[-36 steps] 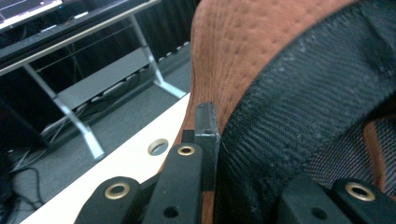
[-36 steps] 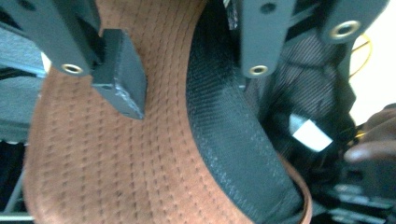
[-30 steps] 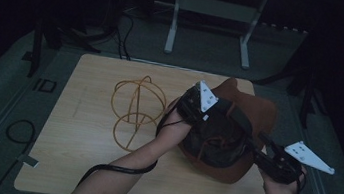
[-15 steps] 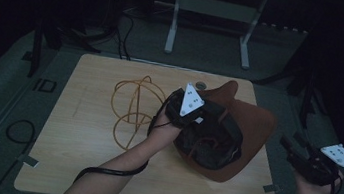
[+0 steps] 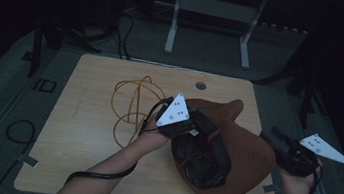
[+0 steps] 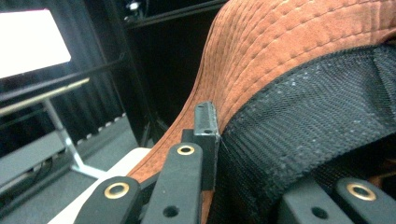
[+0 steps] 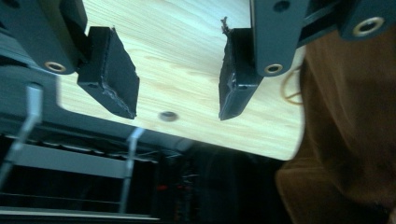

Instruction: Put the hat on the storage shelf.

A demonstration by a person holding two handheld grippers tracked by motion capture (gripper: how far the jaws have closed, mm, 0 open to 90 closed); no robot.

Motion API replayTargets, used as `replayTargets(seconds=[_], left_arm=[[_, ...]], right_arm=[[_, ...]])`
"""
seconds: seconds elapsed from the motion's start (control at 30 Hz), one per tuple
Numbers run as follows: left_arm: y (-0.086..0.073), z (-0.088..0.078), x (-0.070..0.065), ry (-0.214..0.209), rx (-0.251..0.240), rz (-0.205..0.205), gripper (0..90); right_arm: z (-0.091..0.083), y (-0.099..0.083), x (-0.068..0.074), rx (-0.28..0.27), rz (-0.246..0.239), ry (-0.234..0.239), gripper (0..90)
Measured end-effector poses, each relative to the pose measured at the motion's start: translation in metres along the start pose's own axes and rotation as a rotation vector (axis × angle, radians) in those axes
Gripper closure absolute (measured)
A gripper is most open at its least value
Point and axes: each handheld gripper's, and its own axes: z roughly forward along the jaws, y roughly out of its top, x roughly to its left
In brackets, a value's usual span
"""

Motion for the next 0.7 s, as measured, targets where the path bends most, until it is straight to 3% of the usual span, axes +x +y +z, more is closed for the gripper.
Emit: replayTargets(seconds=[0.07, 0.17, 0.33, 0.4, 0.47, 0.57, 0.7], left_arm=[[-0.001, -0.002, -0.001, -0.015, -0.010, 0.000, 85.9], [-0.003, -0.008, -0.006, -0.079, -0.049, 0.010, 85.9], [-0.003, -0.014, -0.015, -0.149, -0.049, 0.038, 85.9], [-0.003, -0.014, -0.019, -0.160, -0.049, 0.047, 85.8], [-0.003, -0.013, -0.024, -0.158, -0.043, 0.056, 85.8], [-0.003, -0.010, -0.027, -0.155, -0.029, 0.059, 85.8], [-0.005, -0.008, -0.028, -0.139, -0.019, 0.054, 85.8]], right_arm=[[0.003, 0.001, 0.006, -0.001, -0.002, 0.028, 47.1], [0.012, 0.002, 0.024, -0.001, -0.030, 0.093, 45.0], [0.022, 0.000, 0.056, 0.001, -0.067, 0.224, 41.9], [0.028, -0.001, 0.073, -0.002, -0.088, 0.302, 40.5], [0.030, -0.001, 0.076, 0.001, -0.090, 0.313, 40.1], [0.039, -0.002, 0.087, 0.007, -0.108, 0.370, 39.4], [0.046, -0.003, 0.091, 0.007, -0.104, 0.396, 40.3]])
